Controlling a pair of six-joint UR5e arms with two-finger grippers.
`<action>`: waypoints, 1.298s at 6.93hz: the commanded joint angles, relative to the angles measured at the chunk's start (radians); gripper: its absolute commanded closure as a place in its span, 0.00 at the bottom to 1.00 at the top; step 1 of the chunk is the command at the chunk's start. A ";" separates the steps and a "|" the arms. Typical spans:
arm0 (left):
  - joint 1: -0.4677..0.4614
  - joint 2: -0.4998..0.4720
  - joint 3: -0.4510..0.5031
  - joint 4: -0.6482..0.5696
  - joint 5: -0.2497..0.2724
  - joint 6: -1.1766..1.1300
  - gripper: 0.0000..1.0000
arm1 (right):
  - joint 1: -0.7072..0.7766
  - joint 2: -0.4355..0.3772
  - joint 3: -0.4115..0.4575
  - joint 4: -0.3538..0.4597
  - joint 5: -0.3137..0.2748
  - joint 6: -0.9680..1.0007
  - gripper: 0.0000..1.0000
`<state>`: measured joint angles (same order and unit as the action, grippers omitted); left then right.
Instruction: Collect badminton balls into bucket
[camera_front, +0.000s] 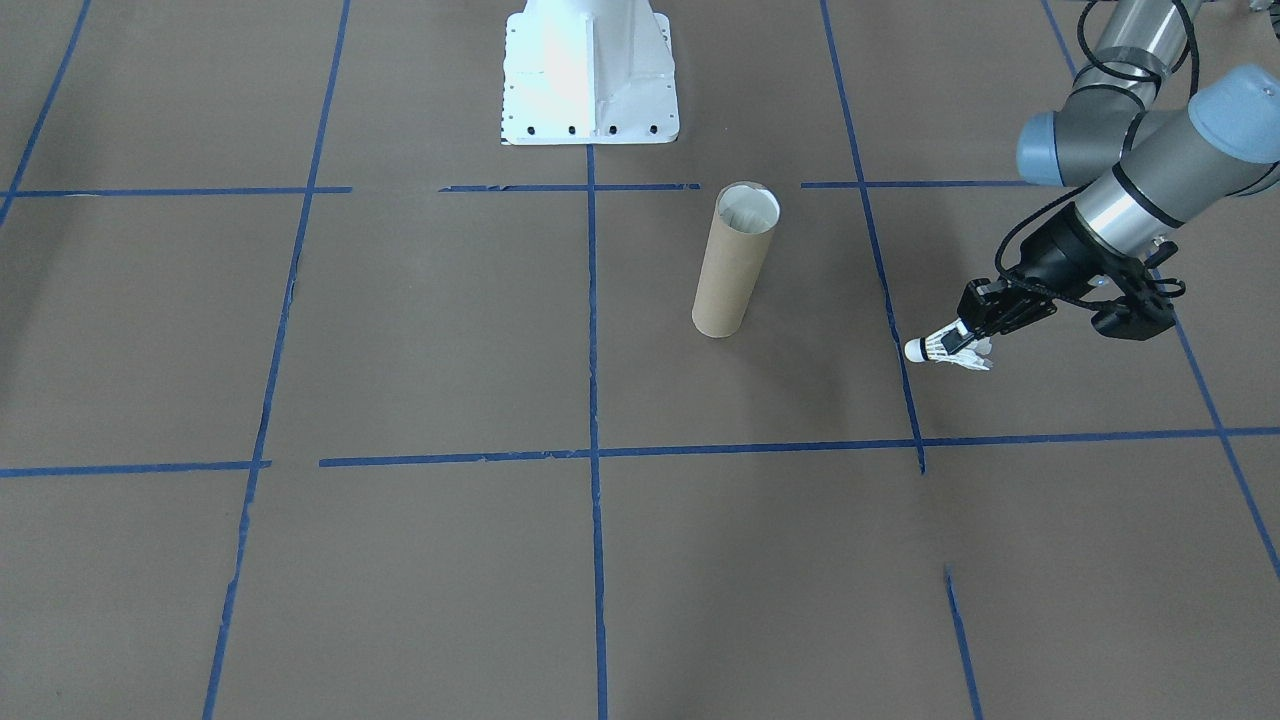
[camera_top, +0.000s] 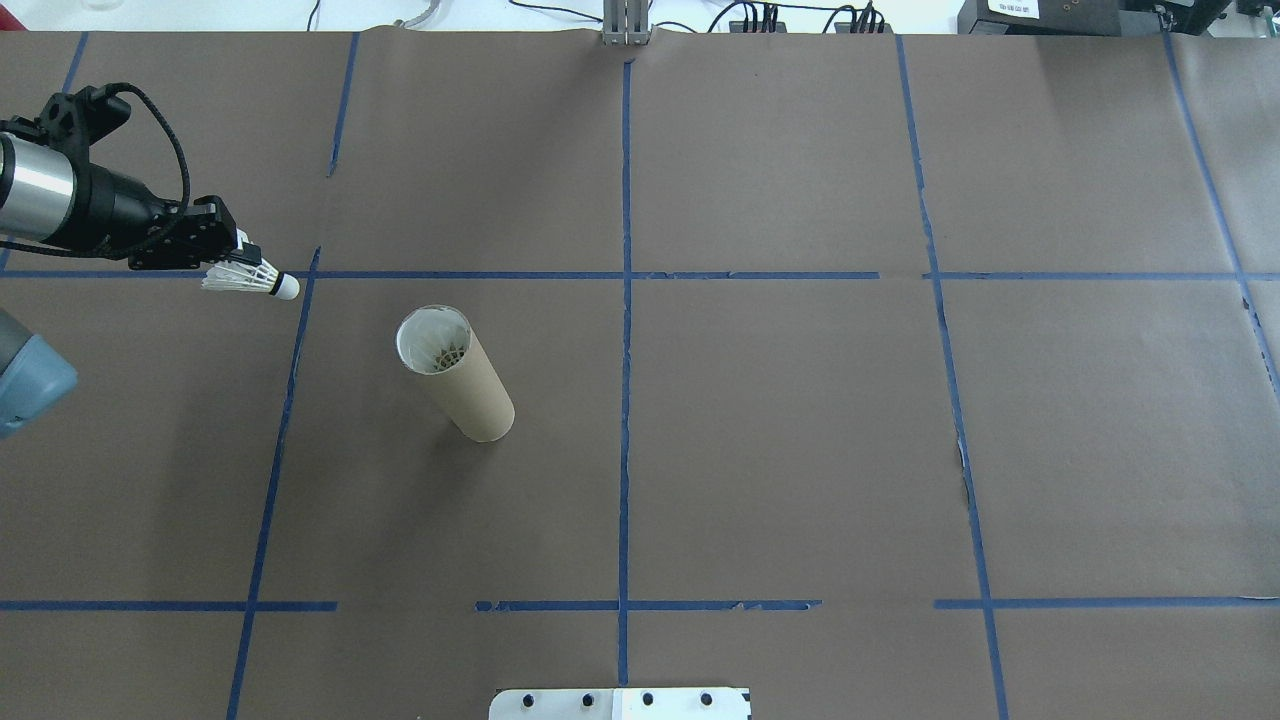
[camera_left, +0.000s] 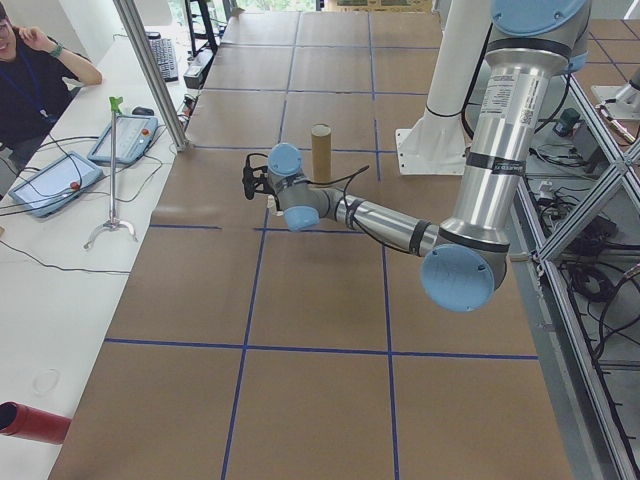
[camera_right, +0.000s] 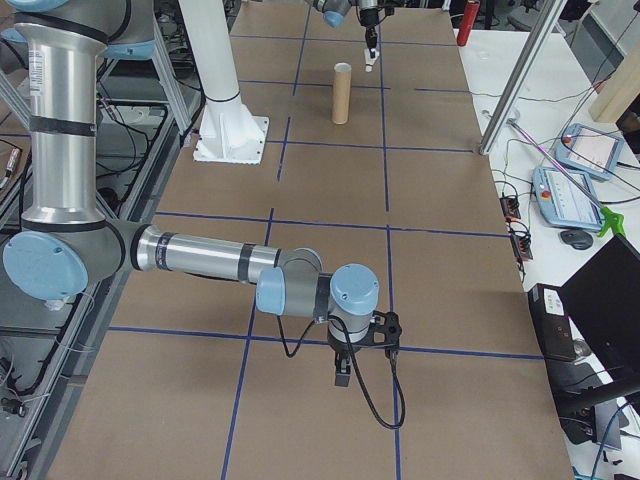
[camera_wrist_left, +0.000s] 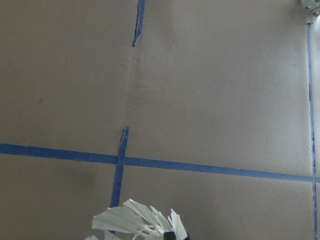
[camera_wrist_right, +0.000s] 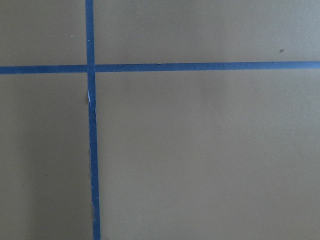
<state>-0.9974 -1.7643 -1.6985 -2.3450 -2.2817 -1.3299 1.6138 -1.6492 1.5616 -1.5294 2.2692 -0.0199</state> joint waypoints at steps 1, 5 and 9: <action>0.006 -0.006 -0.203 0.328 0.103 0.000 1.00 | 0.000 -0.001 0.000 0.000 0.000 0.000 0.00; 0.084 -0.238 -0.466 1.201 0.313 0.079 1.00 | 0.000 0.000 0.000 0.000 0.000 0.000 0.00; 0.164 -0.659 -0.457 1.789 0.425 0.059 1.00 | 0.000 0.000 0.000 0.000 0.000 0.000 0.00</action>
<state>-0.8718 -2.3143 -2.1626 -0.6657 -1.8826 -1.2216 1.6137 -1.6496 1.5616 -1.5294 2.2688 -0.0199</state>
